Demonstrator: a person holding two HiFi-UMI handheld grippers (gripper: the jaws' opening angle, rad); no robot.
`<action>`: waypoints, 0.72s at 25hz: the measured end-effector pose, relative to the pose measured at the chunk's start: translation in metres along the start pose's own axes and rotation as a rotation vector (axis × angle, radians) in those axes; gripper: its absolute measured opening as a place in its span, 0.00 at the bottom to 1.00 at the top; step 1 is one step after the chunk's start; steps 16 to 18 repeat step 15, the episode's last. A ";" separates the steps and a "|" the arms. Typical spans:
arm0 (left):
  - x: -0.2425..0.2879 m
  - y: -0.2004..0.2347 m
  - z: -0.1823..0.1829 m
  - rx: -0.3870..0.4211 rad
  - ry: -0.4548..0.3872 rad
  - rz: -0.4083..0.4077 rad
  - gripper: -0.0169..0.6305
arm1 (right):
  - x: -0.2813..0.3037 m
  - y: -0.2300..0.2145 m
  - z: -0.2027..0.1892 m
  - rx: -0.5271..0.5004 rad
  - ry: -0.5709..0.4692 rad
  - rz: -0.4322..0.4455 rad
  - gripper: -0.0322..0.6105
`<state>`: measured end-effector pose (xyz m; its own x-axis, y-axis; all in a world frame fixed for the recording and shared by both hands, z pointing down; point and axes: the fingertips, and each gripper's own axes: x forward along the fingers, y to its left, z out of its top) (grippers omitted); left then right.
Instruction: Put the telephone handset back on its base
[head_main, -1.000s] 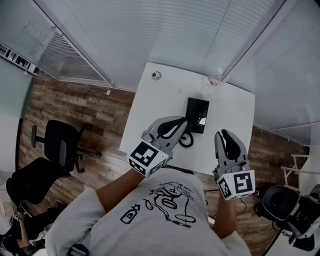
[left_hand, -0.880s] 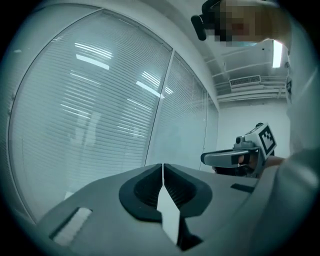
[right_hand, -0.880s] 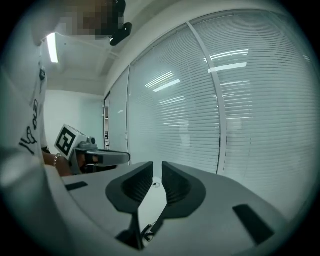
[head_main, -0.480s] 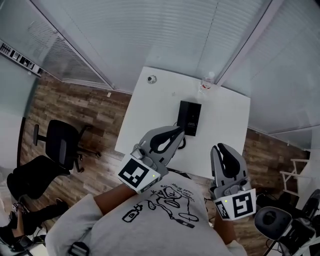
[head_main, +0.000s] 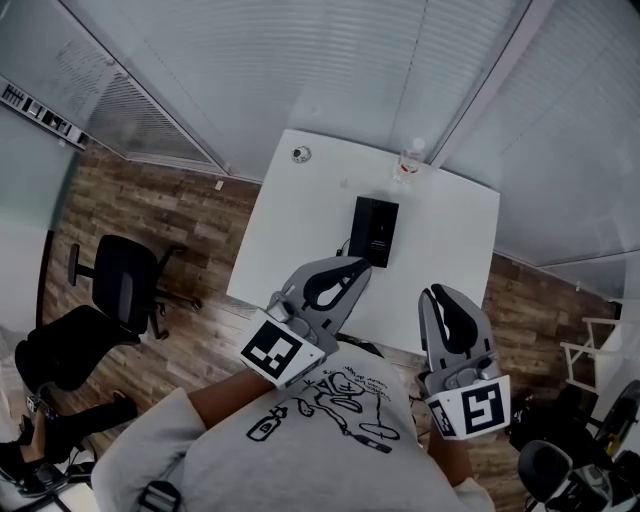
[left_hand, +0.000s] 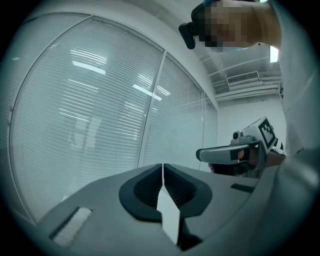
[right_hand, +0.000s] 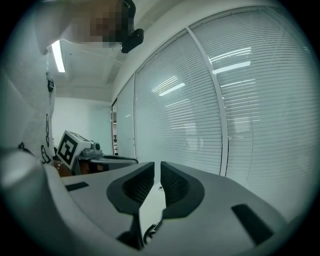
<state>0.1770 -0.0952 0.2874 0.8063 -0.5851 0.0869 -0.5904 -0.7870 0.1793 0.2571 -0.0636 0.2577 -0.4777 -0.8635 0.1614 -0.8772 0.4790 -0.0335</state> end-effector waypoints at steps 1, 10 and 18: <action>0.000 0.001 0.000 -0.003 0.003 0.003 0.05 | 0.000 0.000 0.002 0.002 -0.002 0.001 0.11; 0.001 -0.002 -0.008 -0.009 0.034 -0.002 0.05 | 0.000 -0.002 -0.001 0.027 -0.002 0.004 0.10; 0.003 -0.008 -0.006 -0.011 0.028 0.000 0.05 | -0.005 -0.002 0.000 0.028 -0.003 0.005 0.10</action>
